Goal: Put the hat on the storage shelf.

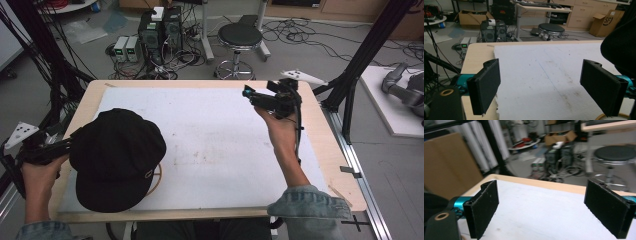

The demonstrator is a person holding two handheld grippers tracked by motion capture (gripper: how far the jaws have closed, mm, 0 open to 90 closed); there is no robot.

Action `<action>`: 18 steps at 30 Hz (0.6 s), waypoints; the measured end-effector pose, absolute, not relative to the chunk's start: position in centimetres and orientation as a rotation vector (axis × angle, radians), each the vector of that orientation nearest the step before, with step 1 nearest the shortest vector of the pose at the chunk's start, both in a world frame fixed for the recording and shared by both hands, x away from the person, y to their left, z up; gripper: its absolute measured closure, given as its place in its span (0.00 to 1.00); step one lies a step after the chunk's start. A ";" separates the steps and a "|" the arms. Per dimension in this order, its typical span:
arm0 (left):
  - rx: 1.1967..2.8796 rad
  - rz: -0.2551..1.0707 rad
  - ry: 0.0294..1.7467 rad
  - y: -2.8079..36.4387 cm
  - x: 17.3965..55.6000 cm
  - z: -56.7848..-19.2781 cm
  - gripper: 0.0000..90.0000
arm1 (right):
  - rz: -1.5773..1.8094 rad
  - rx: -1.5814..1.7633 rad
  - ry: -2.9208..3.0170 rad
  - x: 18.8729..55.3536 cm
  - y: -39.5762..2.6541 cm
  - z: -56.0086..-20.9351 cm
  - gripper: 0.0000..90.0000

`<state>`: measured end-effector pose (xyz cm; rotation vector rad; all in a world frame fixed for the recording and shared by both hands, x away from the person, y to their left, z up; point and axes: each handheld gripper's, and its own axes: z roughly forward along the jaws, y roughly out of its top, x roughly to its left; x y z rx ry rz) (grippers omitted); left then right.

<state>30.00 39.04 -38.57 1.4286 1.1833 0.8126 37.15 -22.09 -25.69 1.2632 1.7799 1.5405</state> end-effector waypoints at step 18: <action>1.432 0.810 1.184 38.7 30.1 -38.6 0.19 | 1.419 1.372 1.597 33.2 -30.3 -31.3 0.13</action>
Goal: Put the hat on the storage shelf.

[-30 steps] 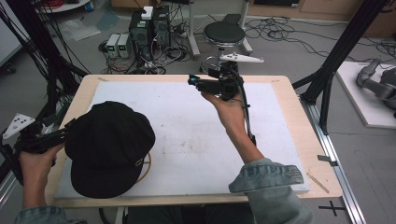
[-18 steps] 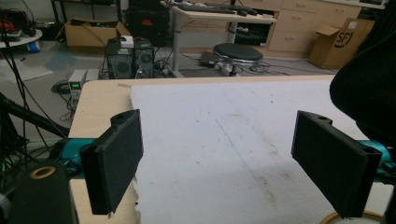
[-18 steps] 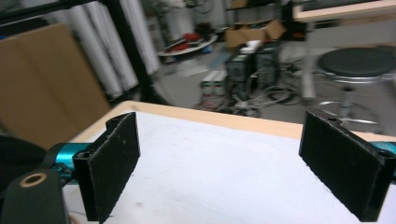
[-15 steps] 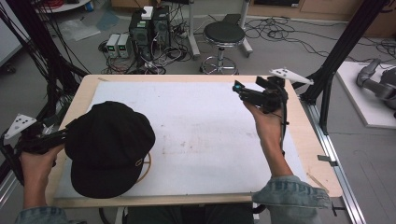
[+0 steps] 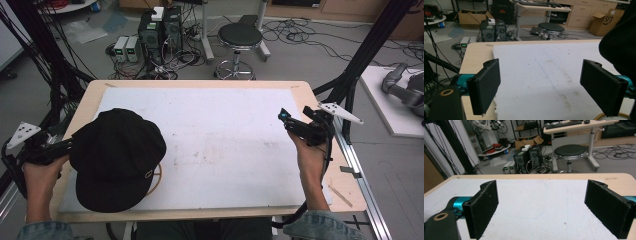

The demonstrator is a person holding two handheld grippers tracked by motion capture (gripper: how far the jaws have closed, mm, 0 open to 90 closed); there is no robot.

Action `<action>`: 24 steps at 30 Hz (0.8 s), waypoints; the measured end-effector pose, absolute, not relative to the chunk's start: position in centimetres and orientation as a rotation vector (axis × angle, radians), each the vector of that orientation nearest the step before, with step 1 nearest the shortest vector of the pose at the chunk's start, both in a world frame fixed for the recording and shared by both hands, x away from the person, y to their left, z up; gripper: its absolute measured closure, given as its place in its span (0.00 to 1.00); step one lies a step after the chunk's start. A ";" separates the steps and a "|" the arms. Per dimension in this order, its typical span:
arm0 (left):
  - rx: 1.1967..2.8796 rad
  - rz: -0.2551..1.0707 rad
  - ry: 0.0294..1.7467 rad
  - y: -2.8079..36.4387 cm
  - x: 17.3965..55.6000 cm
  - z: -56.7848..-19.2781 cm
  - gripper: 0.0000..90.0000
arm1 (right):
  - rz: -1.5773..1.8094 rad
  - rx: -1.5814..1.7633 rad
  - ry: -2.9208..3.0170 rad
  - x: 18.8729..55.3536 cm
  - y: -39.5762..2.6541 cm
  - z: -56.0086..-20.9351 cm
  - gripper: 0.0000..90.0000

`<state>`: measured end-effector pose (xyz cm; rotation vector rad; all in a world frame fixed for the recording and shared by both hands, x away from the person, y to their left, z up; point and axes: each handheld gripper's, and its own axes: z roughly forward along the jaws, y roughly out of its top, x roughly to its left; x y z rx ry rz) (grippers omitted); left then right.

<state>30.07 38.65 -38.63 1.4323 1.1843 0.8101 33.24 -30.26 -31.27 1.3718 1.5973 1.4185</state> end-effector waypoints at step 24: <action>1.453 0.802 1.193 38.4 30.4 -39.1 0.19 | 1.368 1.473 1.576 31.7 -32.4 -38.3 0.13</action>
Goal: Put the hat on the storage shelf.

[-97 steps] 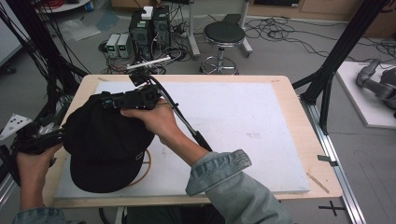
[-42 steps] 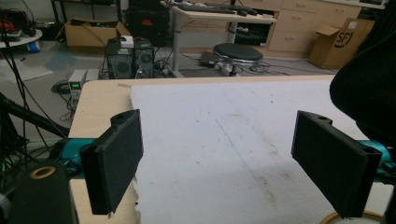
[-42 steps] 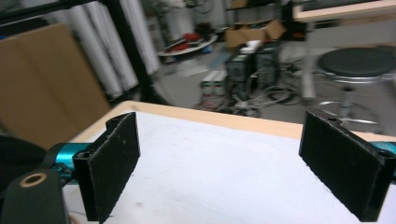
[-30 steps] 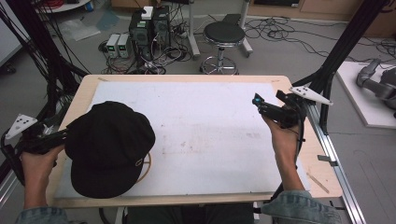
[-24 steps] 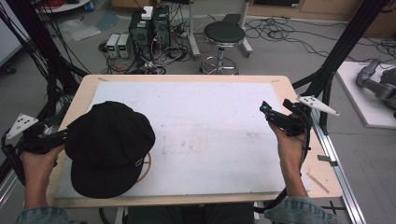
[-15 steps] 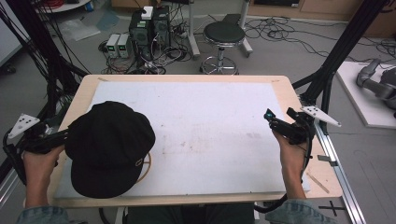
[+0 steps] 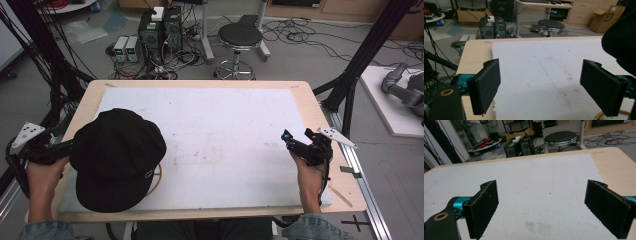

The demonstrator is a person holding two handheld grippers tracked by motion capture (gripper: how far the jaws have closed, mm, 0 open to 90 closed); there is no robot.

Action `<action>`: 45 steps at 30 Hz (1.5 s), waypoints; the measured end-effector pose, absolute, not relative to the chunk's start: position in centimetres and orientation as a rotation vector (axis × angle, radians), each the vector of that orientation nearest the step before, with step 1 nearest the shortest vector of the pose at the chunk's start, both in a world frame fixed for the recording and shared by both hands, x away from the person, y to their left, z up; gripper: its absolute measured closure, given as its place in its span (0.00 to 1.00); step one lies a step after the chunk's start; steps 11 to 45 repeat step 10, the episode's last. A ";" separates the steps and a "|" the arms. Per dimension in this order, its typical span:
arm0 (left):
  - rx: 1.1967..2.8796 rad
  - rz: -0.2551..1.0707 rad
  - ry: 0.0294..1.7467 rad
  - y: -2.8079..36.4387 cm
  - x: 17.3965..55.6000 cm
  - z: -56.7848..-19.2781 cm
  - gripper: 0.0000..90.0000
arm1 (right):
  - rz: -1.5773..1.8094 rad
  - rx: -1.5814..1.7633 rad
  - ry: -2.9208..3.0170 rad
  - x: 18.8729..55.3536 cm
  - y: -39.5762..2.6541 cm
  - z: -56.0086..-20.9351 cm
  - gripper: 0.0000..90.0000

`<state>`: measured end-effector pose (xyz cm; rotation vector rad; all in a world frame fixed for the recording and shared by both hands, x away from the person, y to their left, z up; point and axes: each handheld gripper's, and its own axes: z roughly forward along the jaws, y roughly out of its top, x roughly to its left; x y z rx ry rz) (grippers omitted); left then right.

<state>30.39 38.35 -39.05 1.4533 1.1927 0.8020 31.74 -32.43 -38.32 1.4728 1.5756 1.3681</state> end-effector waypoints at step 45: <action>1.462 0.799 1.193 38.2 30.5 -39.2 0.19 | 1.360 1.482 1.595 31.9 -32.4 -38.8 0.13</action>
